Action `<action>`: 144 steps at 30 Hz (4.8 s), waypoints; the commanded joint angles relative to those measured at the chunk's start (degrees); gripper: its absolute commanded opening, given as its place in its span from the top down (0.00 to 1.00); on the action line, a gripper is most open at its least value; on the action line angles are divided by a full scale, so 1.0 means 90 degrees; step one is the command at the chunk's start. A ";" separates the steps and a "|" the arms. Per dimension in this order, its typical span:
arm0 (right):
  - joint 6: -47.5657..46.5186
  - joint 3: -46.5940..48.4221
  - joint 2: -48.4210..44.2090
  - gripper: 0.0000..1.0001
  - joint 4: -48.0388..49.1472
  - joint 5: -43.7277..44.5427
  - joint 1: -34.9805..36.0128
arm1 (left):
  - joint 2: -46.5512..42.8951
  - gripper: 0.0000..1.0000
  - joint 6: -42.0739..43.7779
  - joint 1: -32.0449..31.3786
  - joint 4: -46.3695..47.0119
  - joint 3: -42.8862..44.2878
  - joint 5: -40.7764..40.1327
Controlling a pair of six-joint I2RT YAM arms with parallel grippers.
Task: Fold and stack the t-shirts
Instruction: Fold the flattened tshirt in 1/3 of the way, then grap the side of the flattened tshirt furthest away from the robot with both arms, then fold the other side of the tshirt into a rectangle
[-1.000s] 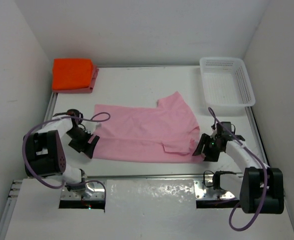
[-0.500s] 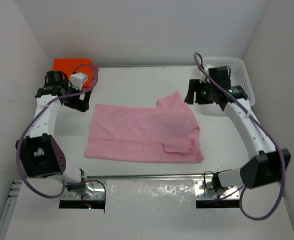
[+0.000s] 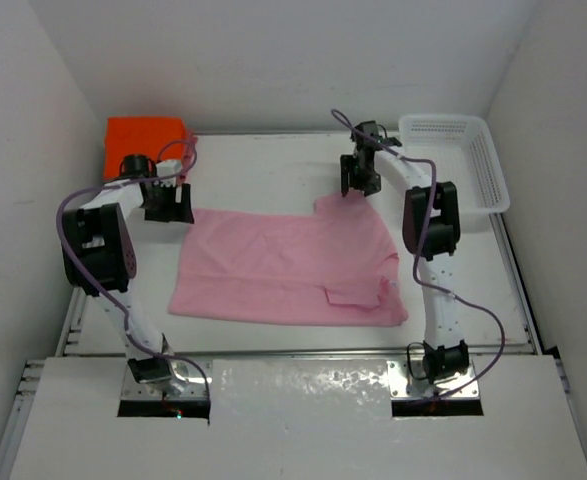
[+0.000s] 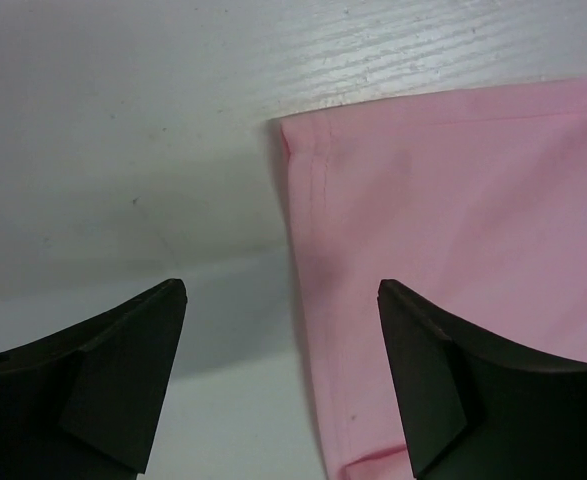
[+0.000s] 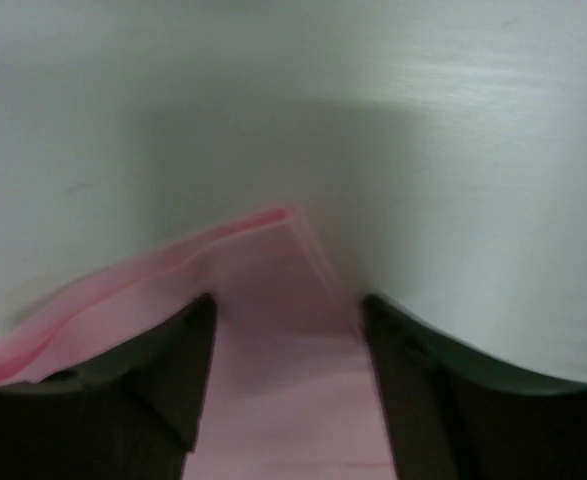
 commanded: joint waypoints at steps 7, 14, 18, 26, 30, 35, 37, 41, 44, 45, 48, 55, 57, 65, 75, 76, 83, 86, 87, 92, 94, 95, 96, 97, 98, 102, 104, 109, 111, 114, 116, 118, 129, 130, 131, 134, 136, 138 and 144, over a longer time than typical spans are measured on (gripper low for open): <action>0.0193 -0.0260 0.0389 0.38 0.0345 0.0087 -0.0011 | 0.0953 0.23 -0.0384 -0.0336 0.0683 0.0595 -0.0401; 0.0037 -0.0595 0.0319 0.65 0.0571 0.0019 -0.0021 | 0.1178 0.30 -0.0433 -0.0443 0.1113 0.0389 -0.0178; 0.0008 -0.0603 0.0242 0.92 0.0511 0.0019 -0.0021 | 0.1198 0.55 -0.0501 -0.0493 0.1231 0.0418 0.0173; -0.0002 -0.1365 -0.0549 1.00 0.0941 -0.0282 -0.0021 | 0.0886 1.00 -0.0257 -0.0453 0.0538 0.0292 0.1014; 0.0095 -0.1531 -0.0958 1.00 0.1010 -0.0605 -0.0030 | 0.0613 1.00 -0.0267 -0.0444 0.0441 0.0379 0.1141; 0.0154 -0.2535 -0.2168 1.00 0.1087 -0.0616 -0.0030 | -0.0342 1.00 0.0230 -0.0356 0.0372 0.0380 0.0995; 0.0338 -0.3618 -0.3144 1.00 0.1408 -0.0606 -0.0030 | -0.0637 1.00 0.0581 -0.0356 0.0197 0.0224 0.0907; 0.0622 -0.5366 -0.4726 1.00 0.1644 -0.0586 -0.0030 | -0.1359 1.00 0.1031 -0.0346 -0.0222 -0.0245 0.0654; 0.0788 -0.6607 -0.5714 1.00 0.1781 -0.0723 -0.0021 | -0.1711 1.00 0.1363 -0.0346 -0.0477 -0.0733 0.0516; 0.0798 -0.7054 -0.5899 1.00 0.1791 -0.0743 -0.0011 | -0.1780 1.00 0.1490 -0.0346 -0.0526 -0.0879 0.0448; 0.0818 -0.7624 -0.6418 1.00 0.1772 -0.0694 -0.0021 | -0.1937 1.00 0.1705 -0.0336 -0.0761 -0.1416 0.0234; 0.0867 -0.8172 -0.6449 1.00 0.1860 -0.0909 -0.0021 | -0.1986 1.00 0.1959 -0.0336 -0.0790 -0.1847 -0.0733; 0.0847 -0.8279 -0.6419 1.00 0.1898 -0.0831 -0.0030 | -0.2015 1.00 0.1999 -0.0327 -0.0810 -0.1838 -0.0754; 0.0672 -0.7571 -0.6361 1.00 0.1831 -0.0792 -0.0040 | -0.1928 1.00 0.1902 -0.0346 -0.0927 -0.0796 0.0124; 0.0612 -0.7751 -0.6037 1.00 0.1644 -0.0957 -0.0060 | -0.1965 1.00 0.2242 -0.0356 -0.1171 -0.1328 -0.0060; 0.0632 -0.7917 -0.6115 1.00 0.1664 -0.0996 -0.0060 | -0.2024 1.00 0.2272 -0.0356 -0.1171 -0.1436 -0.0118; 0.0691 -0.8601 -0.6312 1.00 0.1850 -0.1094 -0.0050 | -0.2523 1.00 0.2916 -0.0346 -0.1015 -0.2412 -0.0186; 0.0613 -0.8641 -0.6214 1.00 0.1782 -0.0968 -0.0060 | -0.2367 1.00 0.2995 -0.0336 -0.0957 -0.2501 -0.0557; 0.0555 -0.8602 -0.6214 1.00 0.1704 -0.0793 -0.0050 | -0.2260 1.00 0.2985 -0.0327 -0.0879 -0.2501 -0.0645; 0.0447 -0.8339 -0.6272 1.00 0.1567 -0.0762 -0.0118 | -0.2054 1.00 0.2868 -0.0307 -0.0859 -0.2228 -0.0705; 0.0427 -0.8299 -0.6292 1.00 0.1547 -0.0811 -0.0118 | -0.2035 1.00 0.2868 -0.0317 -0.0839 -0.2150 -0.0685; 0.0418 -0.8319 -0.6311 1.00 0.1537 -0.0840 -0.0118 | -0.1986 0.96 0.2897 -0.0317 -0.0878 -0.2121 -0.0675; 0.0418 -0.8377 -0.6292 1.00 0.1557 -0.0889 -0.0118 | -0.1957 0.84 0.2946 -0.0317 -0.1052 -0.2101 -0.0675; 0.0447 -0.8416 -0.6282 1.00 0.1557 -0.0918 -0.0118 | -0.1908 0.75 0.3043 -0.0317 -0.1199 -0.2014 -0.0714; 0.0466 -0.8455 -0.6263 0.96 0.1566 -0.0948 -0.0128 | -0.1840 0.68 0.3102 -0.0317 -0.1520 -0.1965 -0.0772; 0.0544 -0.8641 -0.6243 0.87 0.1664 -0.1133 -0.0118 | -0.2063 0.54 0.3530 -0.0200 -0.2049 -0.1809 -0.1445; 0.0525 -0.8651 -0.6253 0.83 0.1654 -0.1124 -0.0118 | -0.2278 0.52 0.3746 -0.0083 -0.2380 -0.1595 -0.1593; 0.0398 -0.8514 -0.6243 0.80 0.1606 -0.1172 -0.0118 | -0.2338 0.53 0.3601 -0.0159 -0.2840 -0.0238 -0.0533; 0.0369 -0.8417 -0.6243 0.80 0.1567 -0.1173 -0.0118 | -0.2308 0.53 0.3320 -0.0500 -0.2891 -0.0002 0.0047; 0.0388 -0.8397 -0.6263 0.80 0.1528 -0.1211 -0.0118 | -0.2182 0.54 0.2966 -0.1642 -0.2500 -0.0273 -0.0138; 0.0379 -0.8426 -0.6263 0.78 0.1489 -0.1241 -0.0118 | -0.1928 0.56 0.2907 -0.2122 -0.2364 -0.0450 -0.0080; 0.0340 -0.8436 -0.6272 0.77 0.1440 -0.1241 -0.0118 | -0.1694 0.61 0.2800 -0.2143 -0.2314 -0.0646 -0.0186; 0.0291 -0.8377 -0.6185 0.74 0.1469 -0.1612 -0.0118 | -0.2250 0.40 0.3727 -0.0815 -0.2734 -0.0841 -0.0851; 0.0281 -0.8368 -0.6184 0.75 0.1469 -0.1593 -0.0118 | -0.2056 0.40 0.3708 -0.0815 -0.2811 -0.0851 -0.0696; 0.0271 -0.8348 -0.6175 0.75 0.1469 -0.1573 -0.0118 | -0.1928 0.40 0.3640 -0.0795 -0.2841 -0.0899 -0.0598; 0.0242 -0.8338 -0.6223 0.76 0.1430 -0.1495 -0.0118 | -0.1401 0.41 0.3445 -0.0678 -0.2919 -0.0988 -0.0275; 0.0242 -0.8348 -0.6272 0.76 0.1410 -0.1475 -0.0118 | -0.1108 0.45 0.3356 -0.0581 -0.2968 -0.1027 -0.0275; 0.0222 -0.8358 -0.6282 0.76 0.1410 -0.1475 -0.0118 | -0.1048 0.47 0.3327 -0.0512 -0.2920 -0.1075 -0.0391; 0.0271 -0.8407 -0.6253 0.77 0.1498 -0.1475 -0.0118 | -0.1117 0.56 0.3444 -0.0502 -0.3075 -0.1115 -0.0422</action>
